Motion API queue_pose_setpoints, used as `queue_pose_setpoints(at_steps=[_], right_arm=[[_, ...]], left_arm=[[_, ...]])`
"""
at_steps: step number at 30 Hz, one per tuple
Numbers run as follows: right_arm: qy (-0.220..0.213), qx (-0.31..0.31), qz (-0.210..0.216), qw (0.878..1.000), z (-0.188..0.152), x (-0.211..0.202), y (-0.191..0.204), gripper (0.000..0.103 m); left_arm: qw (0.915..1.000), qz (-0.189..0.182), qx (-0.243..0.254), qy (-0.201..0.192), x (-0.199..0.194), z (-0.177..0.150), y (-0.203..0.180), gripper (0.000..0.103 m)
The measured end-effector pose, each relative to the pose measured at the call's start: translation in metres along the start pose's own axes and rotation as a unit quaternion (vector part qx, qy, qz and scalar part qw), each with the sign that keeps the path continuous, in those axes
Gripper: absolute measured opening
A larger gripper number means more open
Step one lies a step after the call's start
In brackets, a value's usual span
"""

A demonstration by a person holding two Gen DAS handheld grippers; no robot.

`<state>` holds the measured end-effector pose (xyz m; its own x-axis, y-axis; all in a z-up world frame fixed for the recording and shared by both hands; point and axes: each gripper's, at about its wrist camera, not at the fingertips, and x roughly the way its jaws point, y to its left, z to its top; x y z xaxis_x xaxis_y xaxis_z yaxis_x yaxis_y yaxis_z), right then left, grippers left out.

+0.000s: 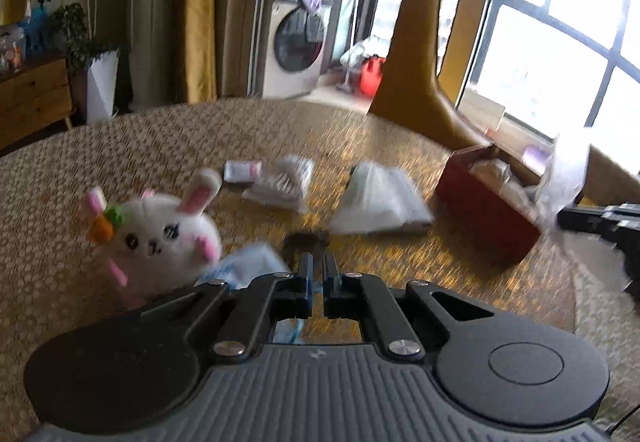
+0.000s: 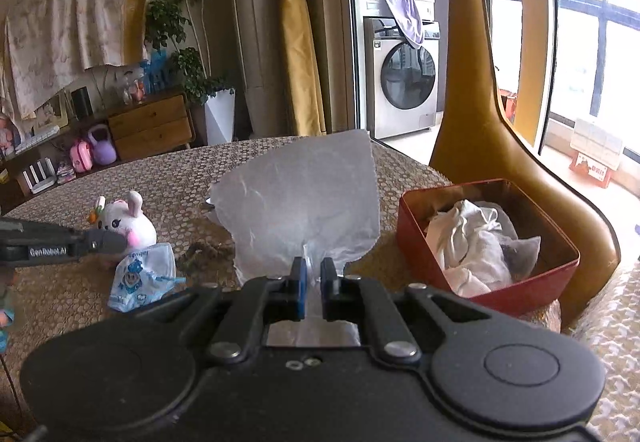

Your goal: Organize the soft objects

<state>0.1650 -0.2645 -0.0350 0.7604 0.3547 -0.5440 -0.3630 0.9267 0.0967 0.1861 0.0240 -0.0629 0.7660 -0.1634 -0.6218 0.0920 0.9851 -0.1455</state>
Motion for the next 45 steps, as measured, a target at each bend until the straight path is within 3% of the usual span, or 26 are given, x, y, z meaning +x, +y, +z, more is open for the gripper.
queue_pose_setpoints(at_steps=[6, 8, 9, 10, 12, 20, 36, 38, 41, 43, 45], right_arm=[[0.006, 0.008, 0.004, 1.000, -0.008, 0.000, 0.000, 0.006], [0.009, 0.009, 0.005, 1.000, -0.010, 0.002, 0.000, 0.006], [0.011, 0.009, 0.006, 1.000, -0.011, 0.002, 0.001, 0.006], [0.013, 0.010, 0.007, 1.000, -0.012, 0.002, 0.002, 0.006], [0.016, 0.010, 0.008, 1.000, -0.014, 0.003, 0.002, 0.006], [0.031, 0.009, 0.009, 0.999, -0.019, 0.011, 0.005, 0.006], [0.051, 0.018, 0.003, 0.999, -0.024, 0.024, 0.002, 0.006], [0.052, 0.019, 0.003, 0.998, -0.025, 0.024, 0.002, 0.006], [0.052, 0.020, 0.003, 0.998, -0.025, 0.025, 0.001, 0.006], [0.052, 0.021, 0.003, 0.998, -0.026, 0.025, 0.001, 0.006], [0.052, 0.022, 0.003, 0.998, -0.026, 0.025, 0.000, 0.006]], left_arm=[[0.9995, 0.010, 0.013, 0.027, 0.005, -0.021, 0.008, 0.008], [0.9992, 0.009, 0.009, 0.037, 0.008, -0.028, 0.011, 0.019], [0.9991, 0.008, 0.007, 0.041, 0.010, -0.031, 0.012, 0.037], [0.9990, 0.010, 0.005, 0.043, 0.011, -0.034, 0.015, 0.067], [0.9992, 0.014, 0.003, 0.037, 0.011, -0.041, 0.019, 0.087], [0.9972, 0.054, -0.009, 0.051, 0.036, -0.057, 0.032, 0.087], [0.9953, 0.077, 0.018, 0.055, 0.067, -0.058, 0.018, 0.087], [0.9951, 0.081, 0.014, 0.054, 0.066, -0.057, 0.019, 0.084], [0.9946, 0.089, 0.006, 0.052, 0.063, -0.056, 0.021, 0.070], [0.9947, 0.090, -0.003, 0.050, 0.061, -0.054, 0.025, 0.049], [0.9945, 0.090, -0.012, 0.051, 0.060, -0.051, 0.029, 0.034]])
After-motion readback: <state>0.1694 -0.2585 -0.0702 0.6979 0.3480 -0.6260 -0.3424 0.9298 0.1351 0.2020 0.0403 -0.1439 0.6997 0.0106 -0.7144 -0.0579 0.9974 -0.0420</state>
